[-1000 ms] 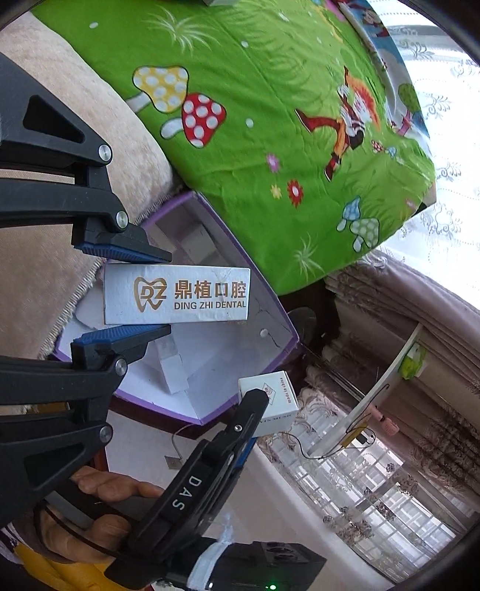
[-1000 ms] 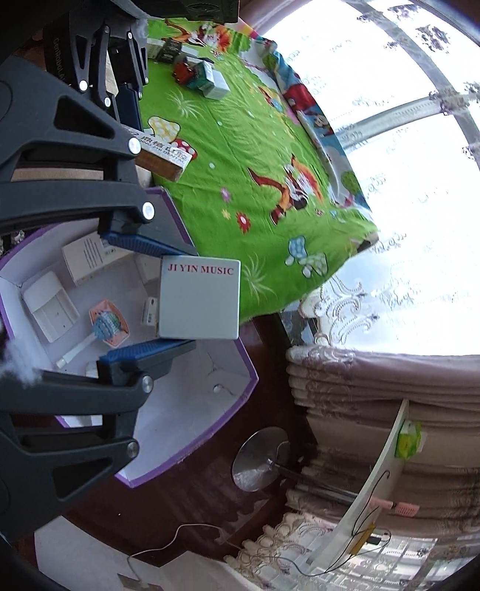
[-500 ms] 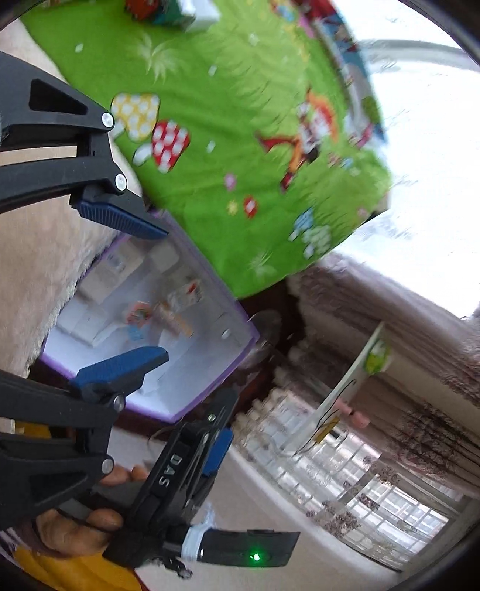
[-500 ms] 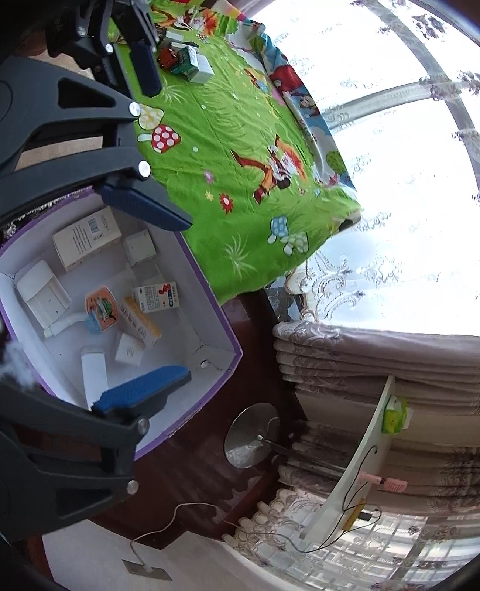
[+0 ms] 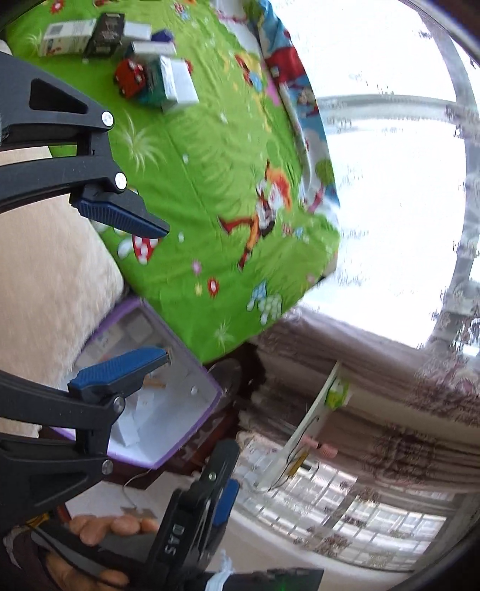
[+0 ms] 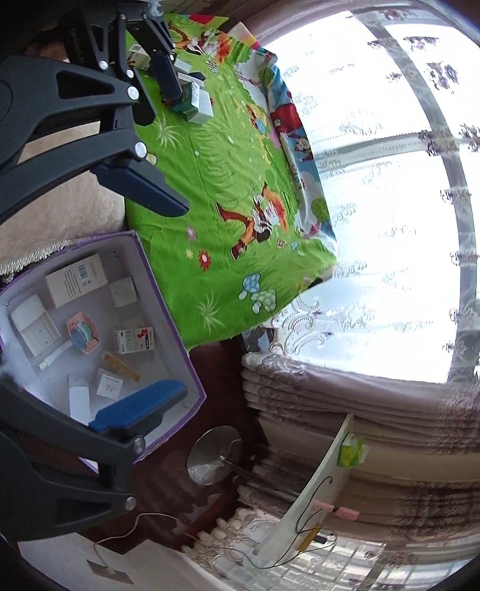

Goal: Organize rigid objects
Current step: 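Move both grippers back to the boxes on the bed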

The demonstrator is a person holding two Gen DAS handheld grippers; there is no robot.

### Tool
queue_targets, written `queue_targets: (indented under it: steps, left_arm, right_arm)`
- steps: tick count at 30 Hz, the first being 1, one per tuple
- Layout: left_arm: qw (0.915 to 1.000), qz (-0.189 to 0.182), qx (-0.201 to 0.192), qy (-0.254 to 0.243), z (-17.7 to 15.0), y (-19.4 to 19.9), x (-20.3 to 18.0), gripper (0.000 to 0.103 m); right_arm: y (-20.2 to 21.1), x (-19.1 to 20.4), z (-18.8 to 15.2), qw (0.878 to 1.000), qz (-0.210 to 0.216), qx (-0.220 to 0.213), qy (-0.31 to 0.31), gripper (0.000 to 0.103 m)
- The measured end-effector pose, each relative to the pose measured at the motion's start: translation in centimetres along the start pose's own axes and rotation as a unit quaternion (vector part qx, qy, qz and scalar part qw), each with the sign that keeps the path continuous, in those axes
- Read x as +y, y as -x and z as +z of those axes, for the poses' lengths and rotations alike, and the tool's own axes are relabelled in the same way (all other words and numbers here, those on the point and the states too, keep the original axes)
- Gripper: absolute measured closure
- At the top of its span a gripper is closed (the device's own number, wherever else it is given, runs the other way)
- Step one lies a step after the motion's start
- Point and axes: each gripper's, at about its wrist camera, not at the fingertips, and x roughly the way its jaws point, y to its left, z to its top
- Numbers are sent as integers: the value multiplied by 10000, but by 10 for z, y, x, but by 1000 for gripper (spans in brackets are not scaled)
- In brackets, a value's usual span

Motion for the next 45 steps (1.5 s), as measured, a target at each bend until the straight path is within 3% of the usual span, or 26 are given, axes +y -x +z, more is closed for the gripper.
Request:
queue_targets:
  steps: [3,8,15,30,45]
  left_arm:
    - [9998,40,73,175,-6,3,17,41]
    - [9989,123,126,444,-15,9,40,41]
    - [9950,267,218,932,-31,21,79,41]
    - [9754,913,526,1936,-80,51,184,41]
    - [9516,1929,1000,2174,-114,63,266,41]
  right_arm:
    - [-2,19,-1,9997,58,48,251,11]
    - [-10,51,-9,9955,792,324,414,11]
    - [-23,79,-22,9894,1147,679,569,11]
    - [-54,123,-44,9737,1687,1316,780,11]
    - [-83,160,-50,9581,2034,1821,868,11]
